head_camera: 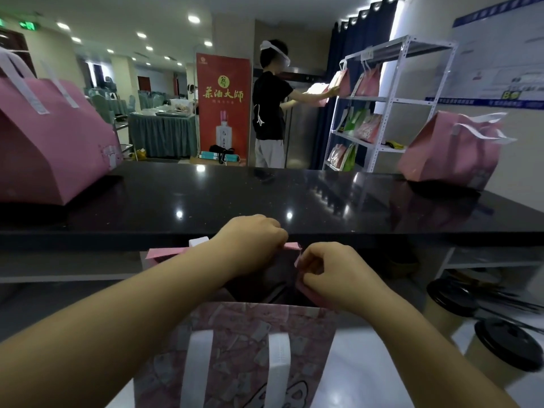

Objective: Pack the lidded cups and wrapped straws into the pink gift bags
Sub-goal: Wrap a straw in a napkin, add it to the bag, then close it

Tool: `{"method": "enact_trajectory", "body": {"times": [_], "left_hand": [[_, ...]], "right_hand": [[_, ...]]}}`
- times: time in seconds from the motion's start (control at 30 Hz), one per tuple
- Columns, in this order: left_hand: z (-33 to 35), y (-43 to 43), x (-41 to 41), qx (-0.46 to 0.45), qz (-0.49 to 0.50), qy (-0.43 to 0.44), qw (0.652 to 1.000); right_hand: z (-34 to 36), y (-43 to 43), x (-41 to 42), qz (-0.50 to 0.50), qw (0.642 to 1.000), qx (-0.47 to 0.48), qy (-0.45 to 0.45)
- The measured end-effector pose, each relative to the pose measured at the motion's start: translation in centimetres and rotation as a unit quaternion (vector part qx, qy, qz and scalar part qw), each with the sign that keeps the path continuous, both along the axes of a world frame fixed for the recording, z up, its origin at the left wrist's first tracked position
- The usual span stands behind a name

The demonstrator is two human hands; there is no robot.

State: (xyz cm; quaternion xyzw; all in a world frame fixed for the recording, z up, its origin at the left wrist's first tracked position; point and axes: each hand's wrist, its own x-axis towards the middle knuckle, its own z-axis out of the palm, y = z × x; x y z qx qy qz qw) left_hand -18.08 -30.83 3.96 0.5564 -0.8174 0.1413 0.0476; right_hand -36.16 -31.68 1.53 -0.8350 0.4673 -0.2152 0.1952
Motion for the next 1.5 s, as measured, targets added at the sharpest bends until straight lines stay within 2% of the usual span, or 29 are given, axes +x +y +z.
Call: {"method": "enact_trajectory", "body": {"times": [0.2, 0.43, 0.7, 0.87, 1.0, 1.1, 1.2, 1.37, 1.5], "left_hand": [[0.9, 0.0, 1.1, 0.039, 0.049, 0.147, 0.987], [1.2, 1.0, 1.3, 0.080, 0.036, 0.161, 0.983], [1.8, 7.6, 4.1, -0.007, 0.028, 0.243, 0.970], [-0.6, 13.3, 6.8, -0.078, 0.086, 0.301, 0.946], [-2.8, 15.8, 8.3, -0.034, 0.186, 0.325, 0.927], [-3.4, 16.4, 8.7, 0.027, 0.209, 0.357, 0.910], [-3.5, 16.1, 8.6, 0.067, 0.196, 0.366, 0.907], [-3.8, 15.1, 8.2, 0.076, 0.189, 0.365, 0.908], [-4.0, 14.7, 7.5, 0.032, 0.188, 0.292, 0.937]], "right_hand": [[0.1, 0.4, -0.4, 0.041, 0.999, 0.023, -0.011], [0.7, 1.9, -1.8, 0.117, 0.989, 0.085, -0.025], [0.2, 2.9, -2.8, 0.127, 0.988, 0.085, -0.006], [-0.3, 3.5, -2.4, 0.103, 0.993, 0.051, 0.013], [-0.2, 3.9, -1.6, 0.096, 0.994, 0.041, 0.025], [-0.1, 4.0, -1.2, 0.089, 0.995, 0.032, 0.029], [0.0, 3.8, -0.9, 0.090, 0.994, 0.042, 0.034], [0.2, 3.6, -0.3, 0.098, 0.993, 0.042, 0.048], [-0.5, 3.8, 0.3, 0.100, 0.989, -0.058, 0.094]]}}
